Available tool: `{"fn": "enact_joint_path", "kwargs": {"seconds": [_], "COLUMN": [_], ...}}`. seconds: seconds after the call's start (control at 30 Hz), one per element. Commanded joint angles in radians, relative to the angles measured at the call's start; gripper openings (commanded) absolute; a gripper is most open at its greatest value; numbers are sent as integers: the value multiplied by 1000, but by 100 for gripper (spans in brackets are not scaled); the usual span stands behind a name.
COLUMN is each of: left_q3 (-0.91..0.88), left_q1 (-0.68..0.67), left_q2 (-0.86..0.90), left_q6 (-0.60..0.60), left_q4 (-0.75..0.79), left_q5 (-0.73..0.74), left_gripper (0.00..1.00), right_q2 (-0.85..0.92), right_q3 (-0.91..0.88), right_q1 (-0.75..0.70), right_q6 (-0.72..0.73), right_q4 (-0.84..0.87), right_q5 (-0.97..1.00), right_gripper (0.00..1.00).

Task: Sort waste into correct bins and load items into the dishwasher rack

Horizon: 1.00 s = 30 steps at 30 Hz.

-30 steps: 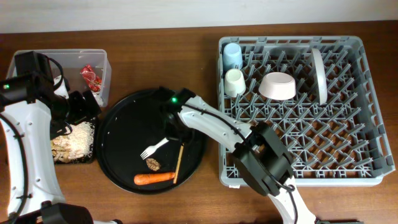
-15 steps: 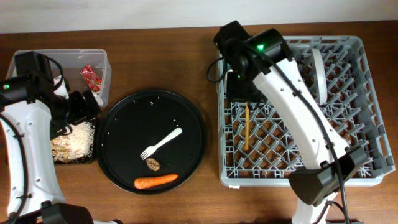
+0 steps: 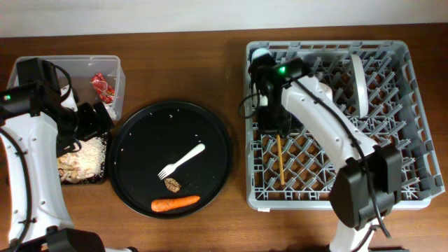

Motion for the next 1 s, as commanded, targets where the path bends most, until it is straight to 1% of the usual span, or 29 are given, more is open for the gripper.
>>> {"fn": "enact_joint_path", "kwargs": {"seconds": [0.0, 0.07, 0.1, 0.13, 0.23, 0.3, 0.37, 0.4, 0.47, 0.5, 0.57, 0.63, 0.67, 0.73, 0.8, 0.83, 0.9, 0.97], "left_q3": [-1, -1, -1, -1, -1, -1, -1, -1, -1, -1, -1, -1, -1, -1, -1, -1, -1, -1], "left_q1": [2, 2, 2, 2, 2, 2, 2, 2, 2, 2, 2, 2, 2, 2, 2, 2, 2, 2], "left_q2": [-7, -7, -7, -7, -7, -7, -7, -7, -7, -7, -7, -7, -7, -7, -7, -7, -7, -7], "left_q6": [-6, -6, -6, -6, -6, -6, -6, -6, -6, -6, -6, -6, -6, -6, -6, -6, -6, -6], "left_q4": [2, 2, 1, 1, 1, -2, -2, -1, 0, 0, -1, -1, -1, 0, -1, 0, 3, 2], "left_q5": [-7, -7, -7, -7, -7, -7, -7, -7, -7, -7, -7, -7, -7, -7, -7, -7, -7, -7], "left_gripper": [99, 99, 99, 99, 99, 99, 99, 99, 99, 99, 99, 99, 99, 99, 99, 99, 99, 99], "right_q2": [-10, -10, -10, -10, -12, -38, -105, -159, -229, -243, -235, -199, -164, -76, 11, 48, 129, 178], "right_q3": [-93, -148, -163, -165, -159, -155, -111, -66, -2, 8, 8, 8, 8, 8, 8, 8, 8, 8], "right_q1": [-28, -44, -51, -51, -51, -51, -50, -49, -26, -4, 70, 151, 209, 308, 369, 390, 430, 450], "right_q6": [1, 1, 1, -1, -11, -23, -35, -80, -214, -212, -134, -109, -98, -84, -72, -22, 209, 346], "right_q4": [56, 111, 125, 132, 138, 138, 123, 122, 173, 195, 229, 268, 304, 368, 427, 460, 521, 564], "right_q5": [-6, -6, -6, -1, -2, -2, -4, -58, -290, -340, -357, -357, -357, -357, -357, -352, -322, -314], "right_gripper": [4, 4, 7, 12, 37, 45, 49, 55, 66, 68, 69, 69, 71, 79, 79, 79, 78, 78]}}
